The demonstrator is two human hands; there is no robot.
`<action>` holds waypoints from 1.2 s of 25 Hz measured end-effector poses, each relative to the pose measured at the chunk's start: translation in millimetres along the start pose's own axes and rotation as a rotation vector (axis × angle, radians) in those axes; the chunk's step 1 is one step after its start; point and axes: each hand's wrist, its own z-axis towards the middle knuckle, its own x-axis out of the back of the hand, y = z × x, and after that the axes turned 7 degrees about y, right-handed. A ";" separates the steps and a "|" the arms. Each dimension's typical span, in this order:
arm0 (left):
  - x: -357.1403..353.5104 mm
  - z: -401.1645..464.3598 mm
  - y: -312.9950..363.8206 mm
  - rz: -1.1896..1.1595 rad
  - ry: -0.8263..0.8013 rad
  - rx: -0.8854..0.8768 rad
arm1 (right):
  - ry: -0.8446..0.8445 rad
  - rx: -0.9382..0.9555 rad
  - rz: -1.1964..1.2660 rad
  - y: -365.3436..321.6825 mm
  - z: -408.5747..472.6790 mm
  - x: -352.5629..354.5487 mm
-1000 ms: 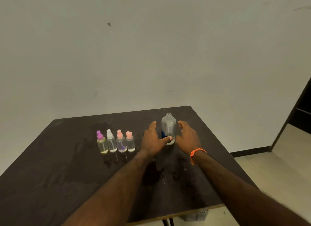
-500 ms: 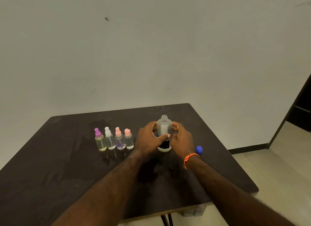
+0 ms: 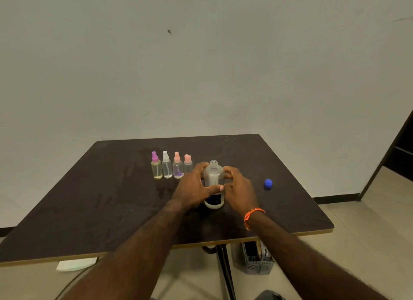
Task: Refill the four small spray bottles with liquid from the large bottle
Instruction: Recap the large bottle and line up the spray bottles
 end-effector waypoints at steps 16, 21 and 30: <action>-19.7 -7.4 -17.2 -0.118 0.119 -0.108 | 0.078 0.032 -0.537 61.8 26.1 48.2; -20.8 -4.4 -21.3 -0.099 0.086 -0.079 | 0.014 -0.094 -0.685 90.3 54.0 60.4; -17.7 -8.3 -24.4 -0.093 0.113 -0.061 | 0.001 0.034 -0.413 50.4 45.9 36.0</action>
